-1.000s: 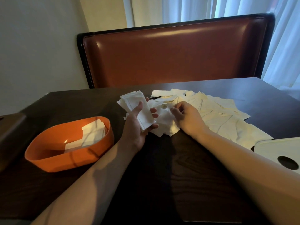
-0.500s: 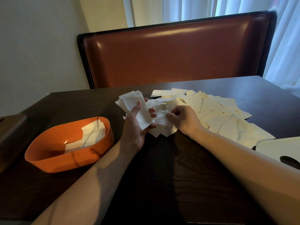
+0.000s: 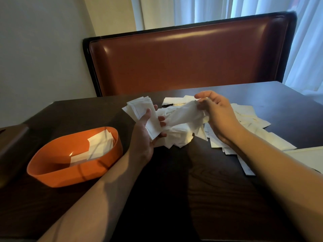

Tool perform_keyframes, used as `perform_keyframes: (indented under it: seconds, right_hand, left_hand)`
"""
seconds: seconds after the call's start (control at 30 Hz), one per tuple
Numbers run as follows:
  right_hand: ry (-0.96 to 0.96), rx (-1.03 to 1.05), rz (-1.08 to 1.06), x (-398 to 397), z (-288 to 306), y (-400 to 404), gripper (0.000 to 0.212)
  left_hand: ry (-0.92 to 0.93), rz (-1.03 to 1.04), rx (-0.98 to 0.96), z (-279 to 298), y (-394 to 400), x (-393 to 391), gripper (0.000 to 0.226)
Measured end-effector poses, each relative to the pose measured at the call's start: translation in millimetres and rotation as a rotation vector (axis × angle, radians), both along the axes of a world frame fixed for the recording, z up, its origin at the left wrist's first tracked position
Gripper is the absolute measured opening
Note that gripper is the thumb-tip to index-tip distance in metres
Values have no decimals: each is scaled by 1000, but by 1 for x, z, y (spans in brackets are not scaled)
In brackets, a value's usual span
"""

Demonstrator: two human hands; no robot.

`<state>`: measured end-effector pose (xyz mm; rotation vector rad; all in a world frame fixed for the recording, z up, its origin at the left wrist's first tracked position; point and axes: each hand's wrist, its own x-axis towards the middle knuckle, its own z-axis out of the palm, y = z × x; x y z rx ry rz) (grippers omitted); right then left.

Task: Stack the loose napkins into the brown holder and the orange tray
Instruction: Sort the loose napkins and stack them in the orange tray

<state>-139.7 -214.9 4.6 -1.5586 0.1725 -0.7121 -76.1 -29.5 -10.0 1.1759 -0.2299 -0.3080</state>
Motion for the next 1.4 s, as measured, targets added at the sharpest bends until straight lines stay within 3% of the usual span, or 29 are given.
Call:
perform_keyframes:
  seconds: [0.1, 0.27, 0.43, 0.57, 0.73, 0.83, 0.9, 0.97, 1.03, 1.17, 1.3, 1.4]
  right_hand:
    - [-2, 241, 193, -8, 11, 4, 30]
    - [-28, 456, 399, -18, 20, 2, 35]
    - [-152, 657, 686, -22, 33, -5, 18]
    - [-200, 756, 901, -21, 33, -10, 18]
    - [-47, 654, 813, -18, 22, -2, 19]
    - [64, 644, 611, -12, 13, 4, 24]
    - [69, 657, 532, -5, 7, 5, 25]
    - [77, 685, 482, 2, 3, 5, 21]
    - [102, 708, 471, 7, 0, 2, 29]
    - [108, 700, 436, 10, -5, 4, 51]
    - [210, 620, 350, 5, -8, 12, 42]
    - [175, 340, 341, -4, -5, 23, 30]
  left_hand:
    - [-11, 5, -7, 0, 0, 1, 25]
    - [-64, -10, 26, -2, 0, 2, 25]
    - [-120, -4, 66, -1, -1, 2, 23]
    - [-165, -59, 115, -1, -2, 1, 22]
    - [-99, -195, 103, -2, -3, -5, 26]
    - [34, -345, 67, 2, -3, -9, 25]
    - [27, -432, 129, 2, -2, -11, 22]
    - [-16, -476, 217, 1, -2, -12, 35]
    - [-41, -461, 240, -3, -3, -10, 47]
    - [-39, -399, 117, -5, -3, -6, 38]
    - [-69, -245, 30, -4, 0, -1, 40]
    - [-67, -118, 5, -4, 1, 0, 34]
